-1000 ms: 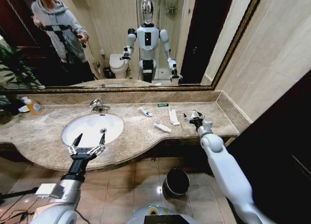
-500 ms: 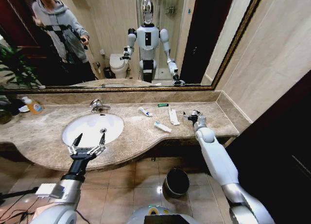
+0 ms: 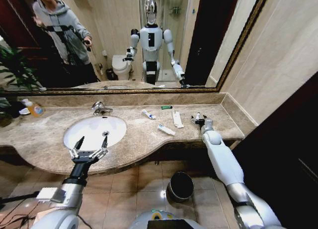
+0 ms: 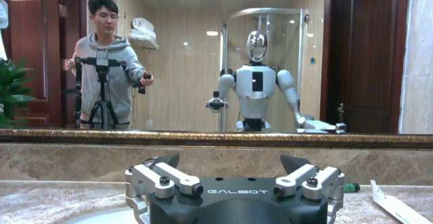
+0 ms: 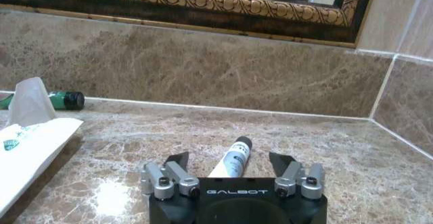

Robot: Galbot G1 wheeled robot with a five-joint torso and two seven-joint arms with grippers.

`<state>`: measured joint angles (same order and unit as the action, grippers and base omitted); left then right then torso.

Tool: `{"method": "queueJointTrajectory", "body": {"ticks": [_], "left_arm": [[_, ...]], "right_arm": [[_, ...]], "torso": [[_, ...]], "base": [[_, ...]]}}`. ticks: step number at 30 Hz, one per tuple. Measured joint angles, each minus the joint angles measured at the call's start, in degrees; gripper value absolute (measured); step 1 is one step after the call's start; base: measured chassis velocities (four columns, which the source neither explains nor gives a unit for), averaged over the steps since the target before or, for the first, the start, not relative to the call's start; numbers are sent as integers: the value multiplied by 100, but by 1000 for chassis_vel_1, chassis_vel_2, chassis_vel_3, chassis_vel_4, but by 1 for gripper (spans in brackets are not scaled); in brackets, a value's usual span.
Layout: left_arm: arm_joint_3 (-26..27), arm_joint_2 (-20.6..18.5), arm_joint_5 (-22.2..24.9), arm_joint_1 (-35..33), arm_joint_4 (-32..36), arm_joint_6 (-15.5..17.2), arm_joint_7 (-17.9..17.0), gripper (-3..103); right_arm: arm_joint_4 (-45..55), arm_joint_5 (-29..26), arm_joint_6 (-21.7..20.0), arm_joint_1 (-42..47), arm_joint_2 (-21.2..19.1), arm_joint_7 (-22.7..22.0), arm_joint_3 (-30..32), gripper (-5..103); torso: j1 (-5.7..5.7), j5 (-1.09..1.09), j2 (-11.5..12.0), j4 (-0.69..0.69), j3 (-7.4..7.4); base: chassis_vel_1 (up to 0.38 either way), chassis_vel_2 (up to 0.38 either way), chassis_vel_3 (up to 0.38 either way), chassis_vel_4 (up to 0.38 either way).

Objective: Pick up the trash from the sink and place it in the trash bin.

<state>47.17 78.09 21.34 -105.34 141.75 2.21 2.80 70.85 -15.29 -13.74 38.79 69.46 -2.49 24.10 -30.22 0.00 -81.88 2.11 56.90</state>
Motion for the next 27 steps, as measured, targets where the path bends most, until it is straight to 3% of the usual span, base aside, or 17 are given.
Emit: {"method": "queueJointTrajectory", "body": {"ticks": [2, 4, 14, 27], "left_arm": [[0, 0, 0, 0, 0, 0, 0, 100], [0, 0, 0, 0, 0, 0, 0, 100], [0, 0, 0, 0, 0, 0, 0, 100], [0, 0, 0, 0, 0, 0, 0, 100]], "right_arm": [[-12, -20, -1, 15, 4, 20, 13, 73], [-13, -21, -3, 29, 10, 23, 15, 73], [76, -63, -71, 89, 31, 21, 33, 41], [274, -152, -107, 273, 5, -6, 120, 11]], "torso": [[0, 0, 0, 0, 0], [0, 0, 0, 0, 0], [0, 0, 0, 0, 0], [0, -1, -1, 1, 0]], "base": [[0, 0, 0, 0], [0, 0, 0, 0], [0, 0, 0, 0], [0, 0, 0, 0]]}}
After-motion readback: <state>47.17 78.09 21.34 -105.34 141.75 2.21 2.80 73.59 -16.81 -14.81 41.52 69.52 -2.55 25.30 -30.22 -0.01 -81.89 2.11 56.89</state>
